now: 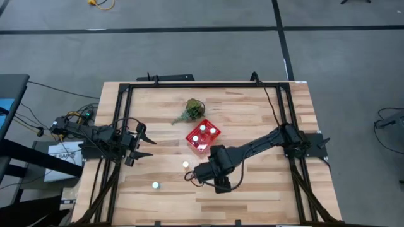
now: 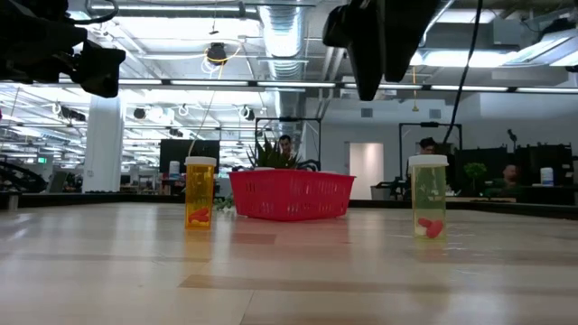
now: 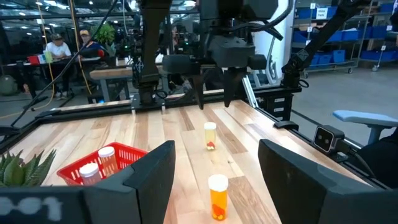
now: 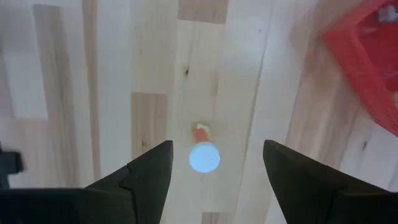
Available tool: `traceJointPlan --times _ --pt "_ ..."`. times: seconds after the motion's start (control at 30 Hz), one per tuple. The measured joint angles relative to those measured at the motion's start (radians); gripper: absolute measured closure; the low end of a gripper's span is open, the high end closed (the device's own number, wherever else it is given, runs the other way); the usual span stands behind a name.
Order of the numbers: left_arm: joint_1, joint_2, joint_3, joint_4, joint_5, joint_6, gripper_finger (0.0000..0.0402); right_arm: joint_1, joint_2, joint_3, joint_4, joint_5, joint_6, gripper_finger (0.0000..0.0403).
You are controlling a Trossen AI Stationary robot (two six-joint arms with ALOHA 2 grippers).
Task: Pick and place pill bottles into a basket
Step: Put the yellow pill bottle into the red bin
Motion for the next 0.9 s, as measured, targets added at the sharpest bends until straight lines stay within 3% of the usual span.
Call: traceJointPlan --times 0.47,0.9 --pt "0.0 0.0 0.0 0.0 0.0 -0.01 0.018 0.031 0.001 -0.207 0.019 0.037 0.225 0.0158" --pt "0.0 0.0 0.0 0.0 0.0 -0.012 0.018 0.056 0.001 -0.216 0.126 0.027 0.27 0.0158"
